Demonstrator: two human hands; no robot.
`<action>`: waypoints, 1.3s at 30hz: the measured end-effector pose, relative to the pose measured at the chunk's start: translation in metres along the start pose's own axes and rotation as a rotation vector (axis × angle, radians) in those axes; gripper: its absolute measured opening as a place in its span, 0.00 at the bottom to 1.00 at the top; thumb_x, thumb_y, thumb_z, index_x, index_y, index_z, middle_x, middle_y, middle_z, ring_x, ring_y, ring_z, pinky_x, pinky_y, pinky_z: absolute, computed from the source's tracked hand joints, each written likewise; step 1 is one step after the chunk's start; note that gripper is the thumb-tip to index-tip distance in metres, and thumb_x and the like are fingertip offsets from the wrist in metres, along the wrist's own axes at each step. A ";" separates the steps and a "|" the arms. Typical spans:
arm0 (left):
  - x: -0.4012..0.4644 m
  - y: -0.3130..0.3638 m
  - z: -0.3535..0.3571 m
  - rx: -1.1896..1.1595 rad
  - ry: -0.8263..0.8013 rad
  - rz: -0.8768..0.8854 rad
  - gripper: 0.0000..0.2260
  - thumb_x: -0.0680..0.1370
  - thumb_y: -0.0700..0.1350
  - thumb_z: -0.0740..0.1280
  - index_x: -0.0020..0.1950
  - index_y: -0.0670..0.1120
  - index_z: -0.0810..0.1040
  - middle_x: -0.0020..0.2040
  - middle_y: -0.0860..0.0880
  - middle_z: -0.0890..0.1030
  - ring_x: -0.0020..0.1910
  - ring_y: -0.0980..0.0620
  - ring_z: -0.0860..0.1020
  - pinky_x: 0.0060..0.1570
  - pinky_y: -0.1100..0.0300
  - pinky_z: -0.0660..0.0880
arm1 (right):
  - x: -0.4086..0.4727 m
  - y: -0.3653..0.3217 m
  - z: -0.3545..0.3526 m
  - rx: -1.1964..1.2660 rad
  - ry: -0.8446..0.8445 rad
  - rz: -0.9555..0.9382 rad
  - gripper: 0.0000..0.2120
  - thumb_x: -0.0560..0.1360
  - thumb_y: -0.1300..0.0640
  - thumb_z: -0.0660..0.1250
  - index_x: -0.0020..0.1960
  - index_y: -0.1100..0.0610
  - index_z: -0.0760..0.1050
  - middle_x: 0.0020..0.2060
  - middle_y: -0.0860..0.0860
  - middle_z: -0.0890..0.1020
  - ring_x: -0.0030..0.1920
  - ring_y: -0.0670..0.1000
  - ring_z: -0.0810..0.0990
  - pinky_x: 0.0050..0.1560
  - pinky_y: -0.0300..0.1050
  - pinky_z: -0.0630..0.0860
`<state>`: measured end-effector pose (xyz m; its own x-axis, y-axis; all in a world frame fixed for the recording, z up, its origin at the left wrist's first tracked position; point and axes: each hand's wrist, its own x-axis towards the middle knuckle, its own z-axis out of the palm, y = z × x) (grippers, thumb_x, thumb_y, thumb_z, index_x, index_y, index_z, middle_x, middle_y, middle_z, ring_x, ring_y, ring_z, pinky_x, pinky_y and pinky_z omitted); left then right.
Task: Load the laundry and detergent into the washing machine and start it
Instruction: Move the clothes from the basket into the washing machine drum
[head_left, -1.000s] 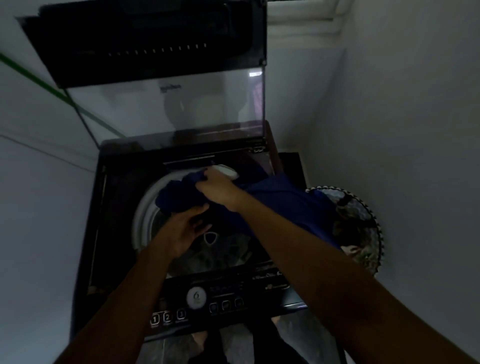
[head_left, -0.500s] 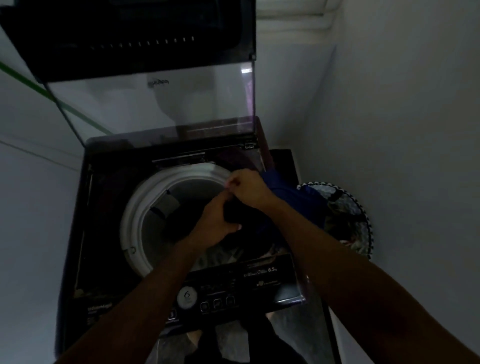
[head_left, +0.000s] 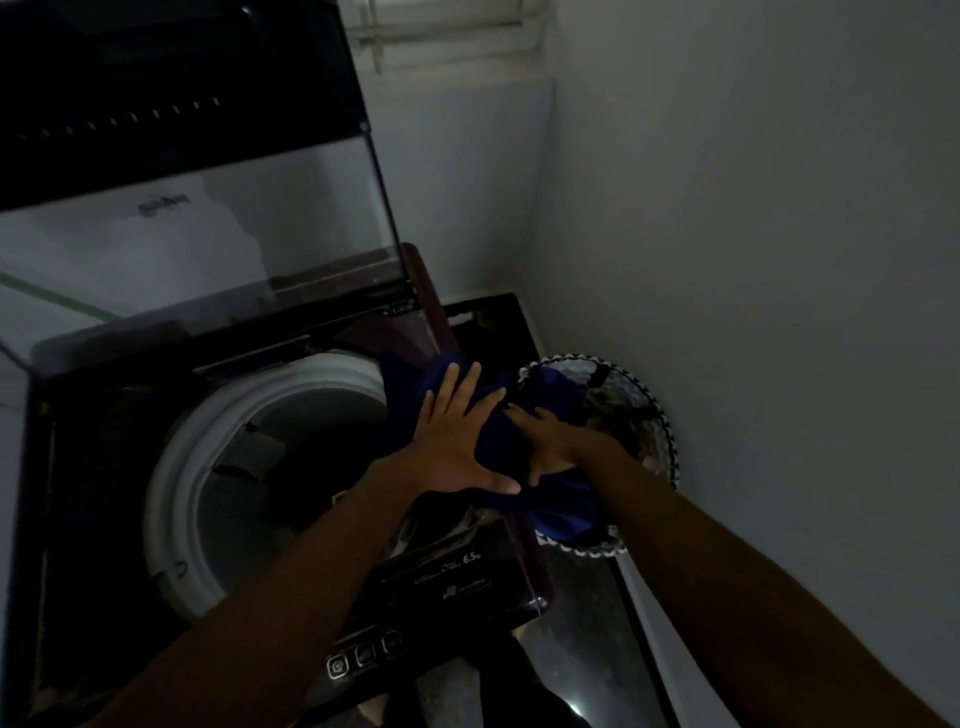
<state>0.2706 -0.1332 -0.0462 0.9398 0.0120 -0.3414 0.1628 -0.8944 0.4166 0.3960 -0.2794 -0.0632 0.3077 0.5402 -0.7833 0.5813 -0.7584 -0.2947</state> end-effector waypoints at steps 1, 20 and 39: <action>0.001 -0.001 0.001 -0.012 0.001 0.000 0.56 0.61 0.75 0.68 0.78 0.59 0.42 0.75 0.54 0.27 0.71 0.49 0.22 0.71 0.42 0.32 | 0.008 0.003 0.011 0.071 0.079 0.019 0.51 0.68 0.54 0.76 0.78 0.45 0.46 0.78 0.53 0.46 0.77 0.63 0.46 0.73 0.64 0.57; -0.050 -0.037 -0.044 -0.794 0.625 -0.101 0.31 0.74 0.35 0.70 0.69 0.57 0.62 0.58 0.59 0.74 0.54 0.61 0.77 0.52 0.71 0.73 | -0.053 -0.156 -0.073 0.453 0.654 -0.361 0.08 0.68 0.68 0.60 0.33 0.58 0.68 0.33 0.56 0.77 0.34 0.52 0.76 0.31 0.48 0.71; -0.129 -0.128 0.005 -0.720 0.431 -0.445 0.26 0.70 0.36 0.73 0.67 0.48 0.73 0.60 0.47 0.78 0.58 0.50 0.77 0.62 0.48 0.74 | 0.046 -0.223 0.025 -0.176 0.245 -0.377 0.12 0.74 0.58 0.66 0.56 0.60 0.74 0.54 0.61 0.75 0.53 0.63 0.77 0.53 0.55 0.77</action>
<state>0.1268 -0.0226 -0.0600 0.7534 0.5780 -0.3136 0.5436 -0.2791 0.7916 0.2616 -0.0946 -0.0471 0.2068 0.8518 -0.4813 0.7985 -0.4312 -0.4200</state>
